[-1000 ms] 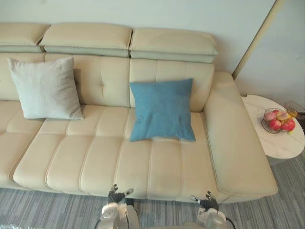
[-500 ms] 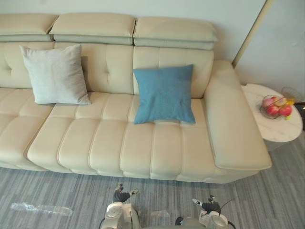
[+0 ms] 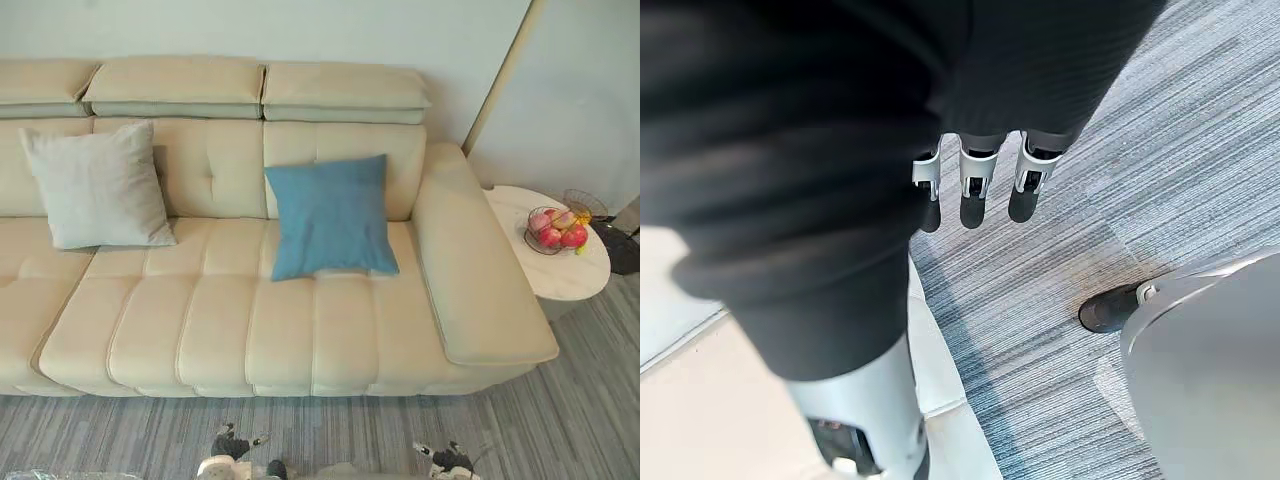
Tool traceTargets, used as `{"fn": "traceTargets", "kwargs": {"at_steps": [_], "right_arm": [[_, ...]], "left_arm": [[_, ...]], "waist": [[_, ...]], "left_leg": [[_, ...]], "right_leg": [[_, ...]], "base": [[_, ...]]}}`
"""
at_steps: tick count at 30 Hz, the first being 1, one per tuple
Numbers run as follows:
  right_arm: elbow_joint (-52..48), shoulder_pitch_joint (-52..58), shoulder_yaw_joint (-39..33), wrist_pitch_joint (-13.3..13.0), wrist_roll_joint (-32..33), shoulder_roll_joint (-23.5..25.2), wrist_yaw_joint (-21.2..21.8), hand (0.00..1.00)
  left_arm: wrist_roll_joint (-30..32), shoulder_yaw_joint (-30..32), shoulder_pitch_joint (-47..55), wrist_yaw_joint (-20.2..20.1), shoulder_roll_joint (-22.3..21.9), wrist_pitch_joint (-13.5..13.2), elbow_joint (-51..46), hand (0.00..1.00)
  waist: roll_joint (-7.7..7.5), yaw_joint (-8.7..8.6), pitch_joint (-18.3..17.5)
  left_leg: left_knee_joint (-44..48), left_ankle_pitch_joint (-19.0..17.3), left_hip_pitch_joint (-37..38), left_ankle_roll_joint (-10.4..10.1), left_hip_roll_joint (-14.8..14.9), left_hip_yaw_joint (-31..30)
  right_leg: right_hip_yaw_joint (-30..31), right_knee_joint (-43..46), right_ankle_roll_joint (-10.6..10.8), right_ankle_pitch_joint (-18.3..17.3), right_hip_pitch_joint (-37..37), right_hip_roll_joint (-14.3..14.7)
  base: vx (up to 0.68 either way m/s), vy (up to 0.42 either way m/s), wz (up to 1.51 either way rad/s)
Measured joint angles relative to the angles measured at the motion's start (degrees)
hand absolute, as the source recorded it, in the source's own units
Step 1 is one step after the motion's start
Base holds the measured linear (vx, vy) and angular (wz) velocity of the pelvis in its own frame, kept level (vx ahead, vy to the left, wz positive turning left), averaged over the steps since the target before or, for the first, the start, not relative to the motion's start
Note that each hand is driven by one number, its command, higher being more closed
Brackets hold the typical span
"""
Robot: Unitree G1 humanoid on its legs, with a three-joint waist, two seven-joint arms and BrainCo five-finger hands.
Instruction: Pick up cushions and gather them together orderly.
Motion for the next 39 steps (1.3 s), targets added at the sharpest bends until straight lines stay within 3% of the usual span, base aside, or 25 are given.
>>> {"fn": "traceTargets", "kwargs": {"at_steps": [9, 17, 19, 21, 23, 27, 28, 30, 31, 32, 33, 34, 35, 37, 38, 39], "right_arm": [[0.0, 0.6, -0.1, 0.5, -0.4, 0.0, 0.0, 0.0], [-2.7, 1.0, -0.5, 1.6, -2.5, 0.0, -0.6, 0.0], [-4.1, 1.0, -0.6, 1.8, -3.3, 0.1, -0.8, 0.0], [-5.0, 1.2, -0.1, 1.8, -3.5, 0.2, -1.2, 0.0], [-5.1, 1.2, 0.0, 1.8, -3.5, 0.2, -1.3, 0.0], [-5.7, 0.7, 1.4, 2.3, -5.4, 0.3, -1.4, 0.0], [-7.0, 0.7, 3.4, 2.4, -6.1, 0.6, -1.4, 0.0], [-7.2, 0.1, 4.3, 2.5, -6.6, 1.2, -1.3, 0.0], [-7.3, -0.7, 4.7, 2.7, -7.0, 1.3, -1.4, 0.0], [-7.3, -1.1, 4.8, 2.7, -6.9, 1.5, -1.5, 0.0], [-7.3, -0.6, 4.7, 2.7, -6.8, 2.0, -1.5, 0.0], [-7.4, -0.3, 4.7, 2.7, -7.0, 2.1, -1.5, 0.0], [-7.3, -0.2, 4.8, 2.6, -7.2, 2.1, -1.5, 0.0], [-6.9, -0.4, 5.9, 2.2, -7.4, 1.2, -1.3, 0.0], [-6.2, -1.0, 7.4, 2.1, -7.6, 0.0, -1.2, 0.0], [-4.9, -2.9, 7.6, 2.4, -7.8, -1.1, -1.1, 0.0]], "left_arm": [[0.0, 0.0, 0.0, 0.0, -0.1, 0.0, -0.1, 0.0], [0.0, 2.1, -0.1, -0.3, -1.1, 0.0, -1.3, 0.0], [0.0, 3.7, -0.3, -0.3, -1.7, 0.0, -2.3, 0.0], [0.1, 5.1, -0.3, -0.2, -2.3, 0.0, -2.4, 0.0], [0.3, 5.5, -0.4, -0.2, -2.6, 0.2, -2.3, 0.0], [0.8, 6.6, -1.2, -0.2, -2.8, 0.2, -2.3, 0.0], [1.6, 6.8, -1.8, -0.2, -2.7, 0.5, -2.2, 0.0], [1.8, 6.7, -2.1, -0.2, -2.7, 0.9, -2.2, 0.0], [2.1, 6.5, -2.3, -0.2, -2.7, 1.2, -2.3, 0.0], [2.1, 6.3, -2.6, -0.2, -2.7, 1.2, -2.3, 0.0], [2.1, 5.4, -3.1, -0.2, -2.5, 1.2, -2.3, 0.0], [2.1, 5.2, -3.3, -0.3, -2.6, 1.3, -2.3, 0.0], [2.2, 4.8, -3.3, -0.3, -2.6, 1.2, -2.4, 0.0], [2.2, 4.8, -3.3, -0.3, -2.4, 1.2, -2.0, 0.0], [2.2, 4.8, -3.1, -0.3, -2.2, 1.2, -1.7, 0.0], [2.2, 4.7, -2.6, -0.3, -2.3, 1.3, -1.0, 0.0]], "waist": [[0.23, -0.12, 0.9], [0.46, -0.61, 3.2], [0.48, -0.35, 4.3], [0.71, -0.16, 4.2], [1.2, -0.33, 3.9], [1.38, -0.04, 3.6], [1.17, 0.06, 3.6], [1.19, 0.18, 3.5], [1.65, 0.13, 3.9], [1.2, -0.25, 4.1], [-0.02, -0.62, 4.3], [-0.33, -0.62, 4.2], [-0.31, -0.58, 4.2], [0.49, -1.21, 3.9], [1.32, -1.15, 3.6], [3.47, -1.07, 3.9]], "left_leg": [[0.2, 0.0, 0.2, 0.0, -0.1, -0.7], [1.9, -0.5, 1.0, -0.3, -0.1, -0.5], [5.8, -2.9, 0.6, -0.9, 0.6, 0.6], [14.4, -7.8, -3.1, -1.5, 2.4, 2.1], [17.4, -9.6, -4.6, -1.8, 3.5, 3.1], [20.8, -12.8, -5.0, -2.3, 6.3, 9.1], [21.7, -13.6, -5.1, -1.6, 7.7, 12.3], [22.0, -13.8, -4.9, -1.3, 9.0, 15.2], [22.1, -13.8, -4.3, -1.3, 10.9, 19.2], [22.1, -13.8, -3.7, -1.3, 10.9, 20.1], [22.7, -13.8, -2.1, -1.3, 10.5, 23.2], [23.1, -13.8, -1.1, -1.3, 10.5, 25.0], [23.6, -13.8, 0.3, -1.3, 10.6, 26.4], [23.9, -13.7, 1.3, -1.2, 10.5, 26.8], [23.8, -13.4, 1.0, -0.7, 11.5, 27.2], [22.9, -12.7, 0.9, -1.2, 13.1, 29.1]], "right_leg": [[-1.2, 0.4, 0.0, -0.1, 0.7, -0.2], [-1.3, 7.4, 0.2, -4.9, -0.5, -1.0], [0.3, 9.1, -0.1, -5.7, -0.7, -0.7], [3.8, 11.1, -0.1, -6.4, -3.4, 0.7], [5.5, 11.4, -0.1, -6.3, -4.5, 1.5], [12.7, 11.5, -0.3, -4.6, -7.8, 4.4], [16.7, 11.4, 0.1, -1.8, -10.3, 6.3], [16.5, 11.6, 0.9, 1.2, -12.4, 7.7], [10.5, 12.2, 0.8, 3.1, -14.9, 7.3], [5.2, 13.2, 0.3, 2.6, -15.7, 6.0], [-6.1, 16.4, -2.2, 0.4, -16.2, 2.0], [-10.9, 18.0, -3.8, -0.2, -16.0, 0.2], [-14.1, 18.7, -5.1, -0.4, -15.4, -1.0], [-13.9, 17.6, -6.4, -0.1, -15.7, 1.0], [-13.2, 14.5, -6.9, 1.1, -16.0, 2.8], [-19.7, 14.8, -9.4, -2.4, -15.6, 1.2]], "base": [[0.0, -0.001, 0.05], [-0.02, -0.031, 0.05], [-0.05, -0.034, -0.37], [-0.04, -0.038, -0.63], [0.0, -0.033, -0.62], [0.02, 0.022, -1.02], [0.03, 0.051, -1.62], [0.01, 0.041, -1.62], [0.0, 0.02, -1.51], [0.0, 0.01, -1.47], [-0.01, -0.011, -0.92], [-0.02, -0.009, -1.05], [-0.01, -0.054, -0.91], [-0.01, -0.102, -0.97], [0.01, -0.158, -1.18], [0.06, -0.168, -1.15]]}}
